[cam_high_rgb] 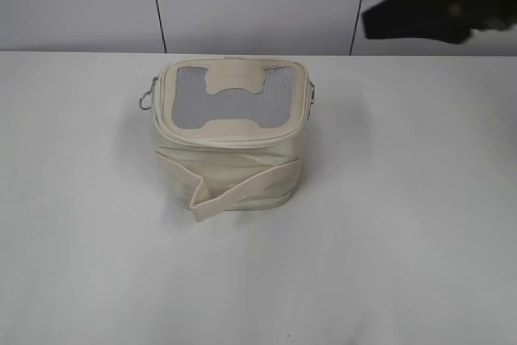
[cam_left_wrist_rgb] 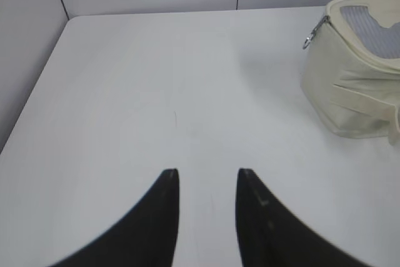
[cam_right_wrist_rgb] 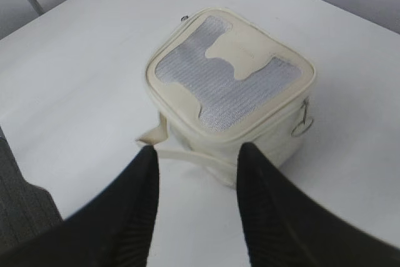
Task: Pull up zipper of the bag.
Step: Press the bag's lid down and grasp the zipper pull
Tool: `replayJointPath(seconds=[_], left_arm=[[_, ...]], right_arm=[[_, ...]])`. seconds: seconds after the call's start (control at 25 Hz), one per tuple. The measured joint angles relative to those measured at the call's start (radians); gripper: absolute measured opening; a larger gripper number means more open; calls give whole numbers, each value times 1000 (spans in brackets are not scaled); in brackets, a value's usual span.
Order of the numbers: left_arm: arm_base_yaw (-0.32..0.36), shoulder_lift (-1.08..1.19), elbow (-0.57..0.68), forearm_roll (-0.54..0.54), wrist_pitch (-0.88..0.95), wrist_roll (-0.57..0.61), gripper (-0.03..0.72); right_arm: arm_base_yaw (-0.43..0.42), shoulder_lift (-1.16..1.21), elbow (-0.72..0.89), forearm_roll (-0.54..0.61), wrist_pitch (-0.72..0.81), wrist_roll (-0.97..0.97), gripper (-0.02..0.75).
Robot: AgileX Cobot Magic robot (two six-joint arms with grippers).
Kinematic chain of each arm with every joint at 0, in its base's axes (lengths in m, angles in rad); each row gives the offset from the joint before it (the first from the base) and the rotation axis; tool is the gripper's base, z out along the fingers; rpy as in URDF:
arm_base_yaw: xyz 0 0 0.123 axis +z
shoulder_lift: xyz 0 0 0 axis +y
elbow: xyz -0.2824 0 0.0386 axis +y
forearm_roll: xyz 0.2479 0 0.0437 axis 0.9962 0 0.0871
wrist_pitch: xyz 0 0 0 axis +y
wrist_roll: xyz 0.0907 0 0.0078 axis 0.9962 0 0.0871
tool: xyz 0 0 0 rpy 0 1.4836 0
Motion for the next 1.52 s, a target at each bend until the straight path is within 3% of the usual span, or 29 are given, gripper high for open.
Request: replayJointPath(seconds=[0.36,0.64,0.76,0.96,1.16,1.28,1.44,1.52], left_arm=[[0,0,0,-2,0,0,238],[0,55,0,-2,1,0,237],[0,130,-14,-13,0,0,239],[0,251,-37,-138,-80,23,239],[0,429,-37,-303,-228,143,246],[0,562,-37,-437,-343,289,252],[0,799,-49,-663,-453,581,303],[0,948,-84,-750,-473,773,364]], right_arm=[[164,721,-733,-66,189,-12,337],[233,1131,-1295,-134,337,136,342],[251,1247,-1461,-165,387,207,347],[269,1321,-1520,-186,399,245,348],[270,1353,-1523,-195,413,267,348],[277,1354,-1525,-234,417,287,307],[281,1354,-1527,-265,423,294,92],[281,1354,-1527,-267,426,296,69]])
